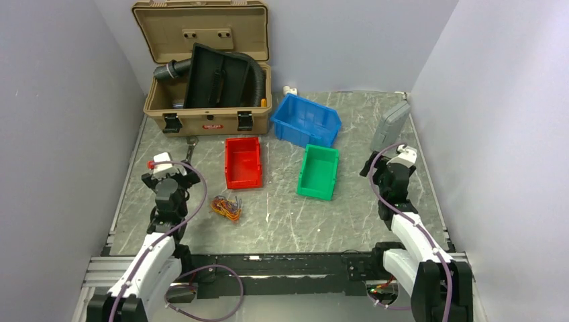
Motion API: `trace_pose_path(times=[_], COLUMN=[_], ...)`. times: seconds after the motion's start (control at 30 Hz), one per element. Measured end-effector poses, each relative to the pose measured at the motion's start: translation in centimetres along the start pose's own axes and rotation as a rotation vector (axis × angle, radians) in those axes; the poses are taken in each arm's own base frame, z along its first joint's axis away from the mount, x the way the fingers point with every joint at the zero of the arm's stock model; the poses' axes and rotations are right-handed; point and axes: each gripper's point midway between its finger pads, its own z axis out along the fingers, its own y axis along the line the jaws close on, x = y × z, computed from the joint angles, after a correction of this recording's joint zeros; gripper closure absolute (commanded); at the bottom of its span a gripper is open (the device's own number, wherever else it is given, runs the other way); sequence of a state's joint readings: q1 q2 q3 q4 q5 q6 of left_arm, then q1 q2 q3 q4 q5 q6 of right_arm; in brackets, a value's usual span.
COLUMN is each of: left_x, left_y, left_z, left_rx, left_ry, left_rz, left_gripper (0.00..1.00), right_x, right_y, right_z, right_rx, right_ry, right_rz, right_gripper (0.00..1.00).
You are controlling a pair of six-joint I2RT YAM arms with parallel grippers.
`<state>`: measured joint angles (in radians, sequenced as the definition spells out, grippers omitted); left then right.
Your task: Untangle the cables
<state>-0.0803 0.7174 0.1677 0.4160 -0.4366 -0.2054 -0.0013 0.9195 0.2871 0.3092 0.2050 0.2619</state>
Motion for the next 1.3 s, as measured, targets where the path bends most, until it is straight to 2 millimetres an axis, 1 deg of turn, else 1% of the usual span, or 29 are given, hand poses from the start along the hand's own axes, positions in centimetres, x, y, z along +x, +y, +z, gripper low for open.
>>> trace_pose_path(times=[0.1,0.2,0.33,0.4,0.43,0.5,0.6,0.7,0.8,0.9,1.03,1.13,1.3], left_x=[-0.4,-2.5,-5.4,-5.4,-4.9,-3.5,-0.9,0.9,1.8,2.8,4.2,4.8,6.5], left_y=[-0.8,-2.7,-4.7,-5.3,-5.5,-5.6,-5.0,-5.4,-6.2,-7.3,-7.7,-8.2,-8.8], left_z=[-0.9,-2.4,-4.8,-5.5,-5.7,-5.9,-6.1,-6.4,-6.7,-6.9,-7.6,-8.8,-11.3], left_rx=[0.059,0.189,0.333,0.374,0.387,0.376,0.314,0.302,0.302,0.294,0.238,0.213,0.177], left_ry=[0.010,-0.047,-0.140,-0.134,-0.105,-0.031,0.097,0.197,0.293,0.412,0.548,0.619,0.741], left_rz=[-0.003,-0.031,-0.114,-0.147,-0.167,-0.221,-0.328,-0.388,-0.447,-0.502,-0.547,-0.591,-0.647], left_gripper=[0.01,0.01,0.01,0.01,0.01,0.01,0.01,0.01,0.01,0.01,0.10,0.13,0.13], right_x=[-0.2,-1.6,-3.7,-4.6,-4.9,-5.1,-4.3,-2.9,-0.8,1.2,2.4,3.0,4.2], right_y=[0.1,0.4,1.1,2.2,2.7,4.1,6.4,8.8,11.1,13.4,15.7,15.9,14.9], right_z=[-0.1,-0.5,-1.8,-2.6,-2.9,-3.5,-4.1,-4.5,-5.1,-6.1,-7.4,-7.6,-7.5], right_rx=[0.016,0.029,-0.001,-0.066,-0.098,-0.181,-0.309,-0.422,-0.522,-0.601,-0.672,-0.678,-0.639], right_ry=[0.031,0.018,-0.028,-0.048,-0.053,-0.047,0.009,0.095,0.184,0.242,0.255,0.245,0.239], right_rz=[0.044,0.112,0.173,0.179,0.181,0.178,0.161,0.145,0.110,0.051,-0.009,-0.019,-0.035], right_gripper=[0.00,0.00,0.00,0.00,0.01,0.05,0.05,0.04,0.04,0.03,0.03,0.03,0.04])
